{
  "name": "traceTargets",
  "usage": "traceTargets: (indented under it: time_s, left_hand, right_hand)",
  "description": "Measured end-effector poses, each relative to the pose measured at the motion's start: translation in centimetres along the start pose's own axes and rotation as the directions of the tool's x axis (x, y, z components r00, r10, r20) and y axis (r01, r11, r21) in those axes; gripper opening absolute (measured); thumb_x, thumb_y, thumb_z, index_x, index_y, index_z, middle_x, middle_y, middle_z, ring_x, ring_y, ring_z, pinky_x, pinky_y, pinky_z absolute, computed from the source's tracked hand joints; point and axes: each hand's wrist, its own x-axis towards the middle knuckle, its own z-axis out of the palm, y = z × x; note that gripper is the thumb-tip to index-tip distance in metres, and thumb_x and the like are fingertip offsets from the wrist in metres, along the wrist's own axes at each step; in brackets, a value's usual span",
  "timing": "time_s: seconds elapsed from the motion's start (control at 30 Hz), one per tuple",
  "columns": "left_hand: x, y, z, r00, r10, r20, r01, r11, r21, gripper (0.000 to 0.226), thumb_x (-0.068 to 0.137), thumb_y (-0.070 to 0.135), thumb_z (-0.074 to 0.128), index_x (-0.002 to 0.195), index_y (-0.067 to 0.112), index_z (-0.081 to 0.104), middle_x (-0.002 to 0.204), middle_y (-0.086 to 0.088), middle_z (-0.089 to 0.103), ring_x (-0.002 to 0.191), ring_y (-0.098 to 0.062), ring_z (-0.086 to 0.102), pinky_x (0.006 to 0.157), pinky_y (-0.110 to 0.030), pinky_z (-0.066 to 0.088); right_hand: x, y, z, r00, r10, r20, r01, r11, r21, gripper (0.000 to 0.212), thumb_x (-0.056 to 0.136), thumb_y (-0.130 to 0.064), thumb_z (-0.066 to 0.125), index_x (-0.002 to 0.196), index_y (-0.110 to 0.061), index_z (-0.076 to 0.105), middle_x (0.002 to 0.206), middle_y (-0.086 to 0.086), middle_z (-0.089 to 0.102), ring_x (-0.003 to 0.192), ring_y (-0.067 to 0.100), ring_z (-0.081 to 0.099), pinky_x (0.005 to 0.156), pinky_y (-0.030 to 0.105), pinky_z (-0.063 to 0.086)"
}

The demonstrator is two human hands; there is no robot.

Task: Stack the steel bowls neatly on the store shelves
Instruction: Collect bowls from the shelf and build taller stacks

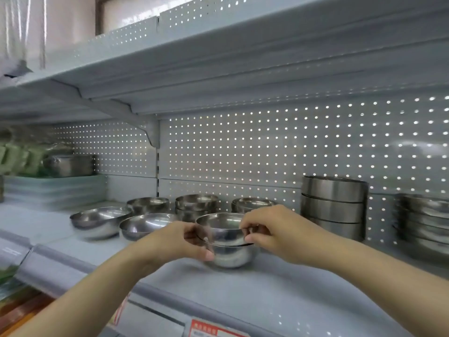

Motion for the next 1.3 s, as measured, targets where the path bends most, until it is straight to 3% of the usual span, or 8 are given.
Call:
traceTargets:
  time_s: [0.3, 0.4, 0.5, 0.67, 0.9, 0.97, 1.13, 1.3]
  left_hand:
    - [0.1, -0.9, 0.0, 1.000, 0.024, 0.018, -0.024, 0.999, -0.028, 0.037, 0.064, 0.010, 0.083, 0.098, 0.015, 0.068, 0.081, 0.006, 0.071, 0.083, -0.004, 0.067, 0.079, -0.016, 0.048]
    - [0.3, -1.0, -0.1, 0.998, 0.046, 0.040, -0.044, 0.998, -0.042, 0.036, 0.064, 0.007, 0.082, 0.097, 0.017, 0.069, 0.084, 0.004, 0.072, 0.085, -0.006, 0.067, 0.078, -0.013, 0.051]
    - [0.7, -1.2, -0.3, 0.996, 0.060, 0.062, -0.059, 0.998, -0.022, 0.037, 0.065, 0.006, 0.081, 0.098, 0.017, 0.069, 0.083, 0.004, 0.070, 0.082, -0.006, 0.067, 0.077, -0.012, 0.053]
    - [1.8, -1.1, -0.9, 0.992, 0.078, 0.103, -0.080, 0.997, 0.012, 0.038, 0.062, 0.013, 0.084, 0.098, 0.018, 0.070, 0.078, 0.009, 0.067, 0.079, -0.005, 0.064, 0.080, -0.015, 0.051]
    - [5.5, 2.9, -3.5, 0.978, 0.204, 0.030, -0.206, 0.966, 0.154, 0.047, 0.055, 0.033, 0.087, 0.096, 0.017, 0.072, 0.088, 0.008, 0.073, 0.087, -0.011, 0.067, 0.089, -0.025, 0.049]
    - [7.9, 4.9, -4.2, 0.971, 0.238, -0.003, -0.232, 0.950, 0.208, 0.041, 0.062, 0.032, 0.084, 0.098, 0.018, 0.073, 0.090, 0.008, 0.074, 0.088, -0.009, 0.067, 0.087, -0.021, 0.050]
    - [13.4, 6.6, -5.0, 0.956, 0.281, 0.086, -0.294, 0.925, 0.239, 0.044, 0.072, 0.027, 0.078, 0.110, 0.008, 0.069, 0.112, -0.009, 0.070, 0.110, -0.025, 0.062, 0.106, -0.038, 0.042]
    - [17.4, 4.8, -3.4, 0.969, 0.204, 0.137, -0.239, 0.911, 0.337, 0.036, 0.069, 0.037, 0.079, 0.098, 0.018, 0.069, 0.095, 0.002, 0.072, 0.090, -0.014, 0.066, 0.083, -0.025, 0.052]
  right_hand:
    - [-0.2, -0.3, 0.5, 1.000, -0.003, -0.012, 0.003, 1.000, -0.011, 0.011, 0.088, -0.028, 0.062, 0.098, -0.027, 0.065, 0.074, -0.025, 0.051, 0.066, -0.013, 0.048, 0.061, 0.006, 0.035]
    - [-0.5, 0.2, -0.2, 0.998, 0.058, 0.003, -0.058, 0.998, 0.016, 0.038, 0.075, -0.049, 0.068, 0.110, -0.040, 0.054, 0.095, -0.023, 0.051, 0.081, -0.013, 0.049, 0.070, 0.008, 0.036]
    - [-1.1, 1.1, -0.3, 0.958, 0.277, 0.081, -0.283, 0.956, 0.075, 0.066, 0.052, -0.069, 0.071, 0.109, -0.048, 0.044, 0.110, -0.026, 0.050, 0.099, -0.006, 0.051, 0.086, 0.022, 0.044]
    - [-1.4, 1.7, 1.9, 0.890, 0.422, 0.174, -0.453, 0.766, 0.457, 0.070, 0.045, -0.045, 0.086, 0.107, -0.038, 0.053, 0.109, -0.014, 0.060, 0.095, 0.007, 0.061, 0.088, 0.029, 0.052]
    - [1.9, 1.6, -0.9, 0.878, 0.476, -0.046, -0.345, 0.696, 0.630, 0.066, 0.051, -0.025, 0.090, 0.107, -0.031, 0.056, 0.090, -0.009, 0.073, 0.083, 0.006, 0.070, 0.067, 0.019, 0.055]
    - [3.8, 2.4, -1.8, 0.826, 0.549, -0.125, -0.338, 0.660, 0.671, 0.079, 0.047, -0.024, 0.089, 0.115, -0.034, 0.050, 0.094, -0.006, 0.071, 0.087, 0.009, 0.070, 0.072, 0.024, 0.057]
    - [7.3, 5.2, -1.4, 0.708, 0.680, -0.190, -0.381, 0.595, 0.708, 0.113, 0.058, -0.015, 0.088, 0.146, -0.032, 0.019, 0.121, 0.005, 0.058, 0.101, 0.024, 0.063, 0.088, 0.038, 0.052]
    - [7.3, 7.5, 1.1, 0.649, 0.742, -0.170, -0.406, 0.527, 0.747, 0.120, 0.056, -0.012, 0.090, 0.149, -0.022, 0.016, 0.130, 0.008, 0.054, 0.117, 0.026, 0.055, 0.105, 0.045, 0.041]
